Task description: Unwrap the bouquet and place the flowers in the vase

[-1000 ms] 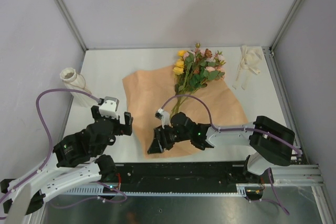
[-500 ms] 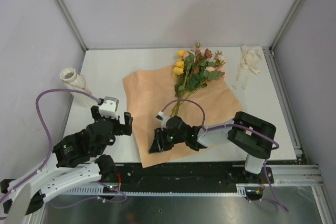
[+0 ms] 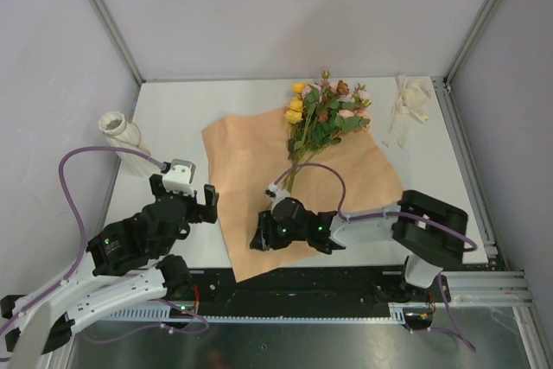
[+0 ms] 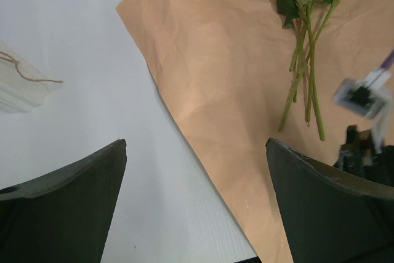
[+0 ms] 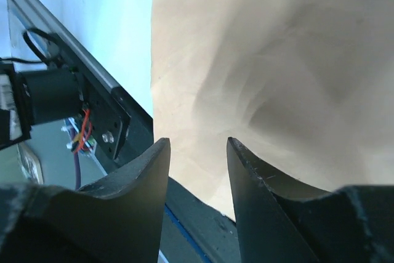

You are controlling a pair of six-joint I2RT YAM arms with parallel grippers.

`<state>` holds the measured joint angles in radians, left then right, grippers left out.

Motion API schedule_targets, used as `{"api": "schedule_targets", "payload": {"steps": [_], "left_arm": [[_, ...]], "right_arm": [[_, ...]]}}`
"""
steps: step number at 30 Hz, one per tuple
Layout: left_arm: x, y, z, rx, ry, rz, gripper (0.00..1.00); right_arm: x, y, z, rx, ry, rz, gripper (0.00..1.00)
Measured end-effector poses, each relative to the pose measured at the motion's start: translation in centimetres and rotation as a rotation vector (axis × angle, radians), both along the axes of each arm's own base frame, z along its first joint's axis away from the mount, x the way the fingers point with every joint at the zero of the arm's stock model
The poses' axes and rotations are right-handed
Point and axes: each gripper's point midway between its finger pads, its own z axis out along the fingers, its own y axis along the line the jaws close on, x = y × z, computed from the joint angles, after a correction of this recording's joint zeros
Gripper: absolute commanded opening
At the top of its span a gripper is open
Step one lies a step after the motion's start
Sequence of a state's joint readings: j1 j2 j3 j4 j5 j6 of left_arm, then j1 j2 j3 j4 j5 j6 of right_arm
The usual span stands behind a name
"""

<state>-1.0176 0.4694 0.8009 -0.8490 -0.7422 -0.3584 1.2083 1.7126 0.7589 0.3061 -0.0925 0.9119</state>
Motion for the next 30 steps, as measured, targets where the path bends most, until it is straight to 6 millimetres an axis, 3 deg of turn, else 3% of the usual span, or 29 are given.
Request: {"api": "schedule_targets", "payload": {"steps": [8, 13, 16, 20, 24, 30], "left_arm": [[-0.1, -0.2, -0.1, -0.010, 0.007, -0.009, 1.00], [-0.3, -0.8, 0.2, -0.027, 0.019, -0.036, 1.00], [-0.3, -1.4, 0.5, -0.043, 0.031, -0.047, 1.00], [-0.3, -2.0, -0.1, -0.030, 0.057, -0.062, 1.00], [-0.5, -2.1, -1.0, -0.016, 0.076, -0.068, 0.99], [-0.8, -1.7, -1.0, -0.057, 0.061, -0.062, 1.00]], "right_arm": [[5.2, -4.1, 6.7, -0.023, -0.250, -0.220, 0.52], [11.2, -8.9, 9.3, -0.056, -0.330, -0.411, 0.49], [15.0, -12.0, 9.8, -0.075, -0.347, -0.532, 0.46], [18.2, -14.2, 10.2, -0.067, -0.356, -0.623, 0.43], [21.0, -15.2, 10.0, -0.033, -0.353, -0.675, 0.39], [23.3, -15.6, 7.6, -0.032, -0.318, -0.687, 0.34]]}}
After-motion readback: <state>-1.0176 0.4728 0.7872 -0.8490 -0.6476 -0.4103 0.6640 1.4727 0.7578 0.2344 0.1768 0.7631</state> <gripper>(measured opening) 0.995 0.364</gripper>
